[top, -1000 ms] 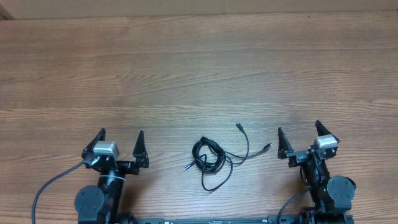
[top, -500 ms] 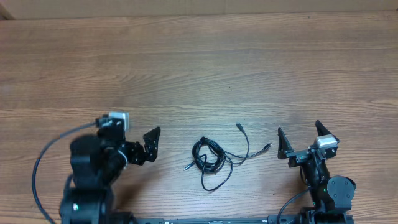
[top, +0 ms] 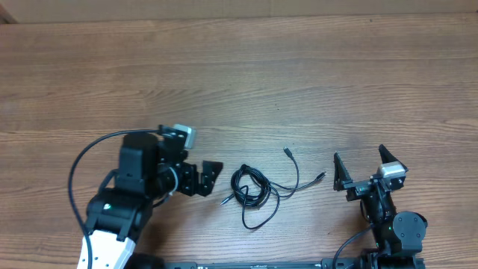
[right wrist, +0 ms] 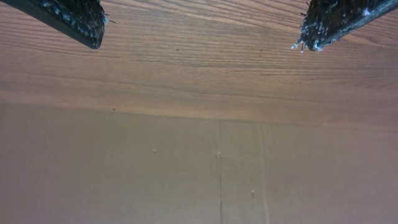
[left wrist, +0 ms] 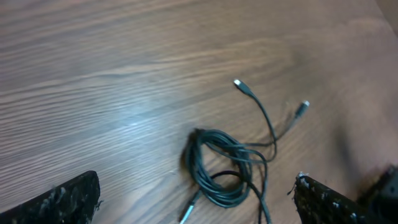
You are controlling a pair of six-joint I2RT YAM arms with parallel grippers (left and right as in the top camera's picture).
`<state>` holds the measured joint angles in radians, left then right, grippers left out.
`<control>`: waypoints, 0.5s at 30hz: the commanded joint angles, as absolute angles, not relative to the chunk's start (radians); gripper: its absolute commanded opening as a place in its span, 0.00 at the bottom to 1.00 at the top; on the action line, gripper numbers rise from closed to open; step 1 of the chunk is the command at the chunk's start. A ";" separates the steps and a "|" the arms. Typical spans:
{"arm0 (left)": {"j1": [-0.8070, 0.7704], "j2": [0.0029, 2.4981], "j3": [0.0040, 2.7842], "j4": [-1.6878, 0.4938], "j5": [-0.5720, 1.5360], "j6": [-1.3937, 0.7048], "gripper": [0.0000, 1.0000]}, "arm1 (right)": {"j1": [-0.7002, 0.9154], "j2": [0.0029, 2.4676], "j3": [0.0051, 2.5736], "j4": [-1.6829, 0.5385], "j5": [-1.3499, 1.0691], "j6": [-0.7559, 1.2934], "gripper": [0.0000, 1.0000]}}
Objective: Untangle cables
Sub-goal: 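Move the left gripper forward toward the coiled black cable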
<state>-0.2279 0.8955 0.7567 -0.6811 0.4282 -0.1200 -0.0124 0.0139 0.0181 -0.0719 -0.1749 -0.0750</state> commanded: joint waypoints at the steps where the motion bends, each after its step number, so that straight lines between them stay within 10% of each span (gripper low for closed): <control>1: -0.288 0.931 0.783 -0.643 0.449 -0.115 0.99 | -0.012 0.003 0.008 -0.068 -0.166 -0.077 1.00; 15: -0.308 1.100 0.783 -0.617 0.525 -0.323 1.00 | -0.012 0.003 0.008 -0.068 -0.166 -0.077 1.00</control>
<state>-0.3016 1.0588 0.7597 -0.6239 0.4984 -0.2665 -0.0124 0.0139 0.0181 -0.0715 -0.1753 -0.0750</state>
